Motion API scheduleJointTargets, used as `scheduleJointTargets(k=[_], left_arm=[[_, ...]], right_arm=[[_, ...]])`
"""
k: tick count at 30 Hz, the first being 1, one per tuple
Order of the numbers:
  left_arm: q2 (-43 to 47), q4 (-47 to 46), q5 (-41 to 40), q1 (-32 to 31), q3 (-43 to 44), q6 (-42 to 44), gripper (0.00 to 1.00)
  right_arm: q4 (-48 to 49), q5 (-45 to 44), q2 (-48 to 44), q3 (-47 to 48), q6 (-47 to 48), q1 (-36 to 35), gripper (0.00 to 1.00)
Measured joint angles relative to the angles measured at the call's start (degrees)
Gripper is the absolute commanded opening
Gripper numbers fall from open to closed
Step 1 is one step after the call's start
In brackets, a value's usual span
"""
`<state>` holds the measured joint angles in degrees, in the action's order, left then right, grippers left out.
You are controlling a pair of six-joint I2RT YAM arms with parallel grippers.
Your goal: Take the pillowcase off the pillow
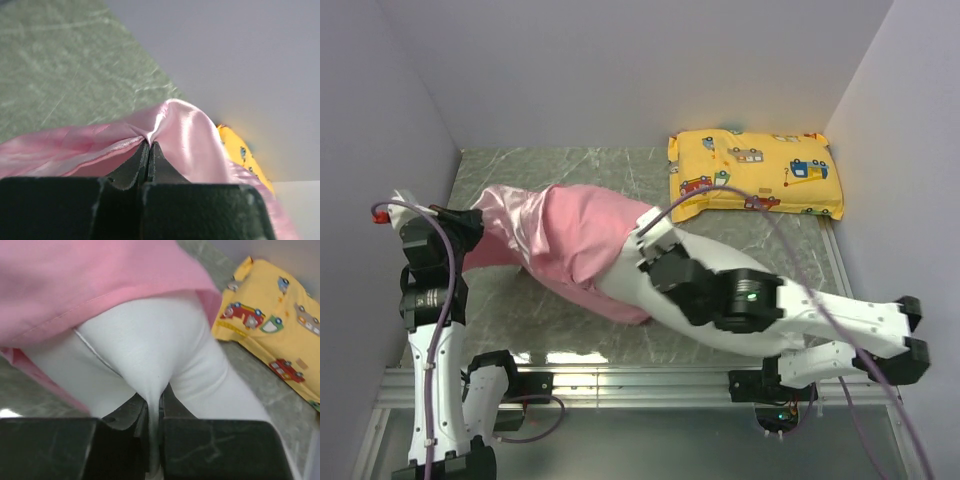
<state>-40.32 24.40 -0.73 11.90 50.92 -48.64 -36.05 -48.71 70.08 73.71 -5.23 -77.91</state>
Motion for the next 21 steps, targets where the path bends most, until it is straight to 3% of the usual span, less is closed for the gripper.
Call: scheduleJointTargets(k=[3, 6, 12, 16, 17, 18, 19, 21], left_arm=[[-0.1, 0.0, 0.1, 0.0, 3.9, 1.2, 0.00], [-0.8, -0.3, 1.2, 0.0, 6.4, 1.8, 0.01], [-2.8, -1.0, 4.4, -1.3, 6.4, 2.6, 0.02], [-4.7, 0.2, 5.5, -3.4, 5.2, 3.5, 0.23], [-5.0, 0.2, 5.5, -4.2, 4.9, 3.6, 0.39], [-5.2, 0.2, 5.4, -4.8, 4.6, 4.1, 0.48], [-5.4, 0.4, 5.5, -5.5, 4.6, 4.4, 0.63], [-5.7, 0.1, 5.4, -7.2, 4.5, 4.8, 0.73]], right_arm=[[-3.6, 7.6, -4.1, 9.3, -0.3, 3.2, 0.04], [-3.1, 15.3, -6.7, 13.0, -1.5, 12.4, 0.04], [4.7, 33.6, -6.1, -1.2, -4.5, 30.0, 0.05], [11.5, 46.7, 8.5, -6.1, -8.0, 40.2, 0.03], [14.3, 48.3, 12.8, -5.3, -8.5, 41.8, 0.04], [16.9, 49.0, 16.5, -4.3, -8.9, 43.1, 0.06], [19.0, 49.1, 19.3, -2.9, -9.1, 44.0, 0.12], [22.3, 49.2, 23.2, -0.5, -9.8, 45.0, 0.20]])
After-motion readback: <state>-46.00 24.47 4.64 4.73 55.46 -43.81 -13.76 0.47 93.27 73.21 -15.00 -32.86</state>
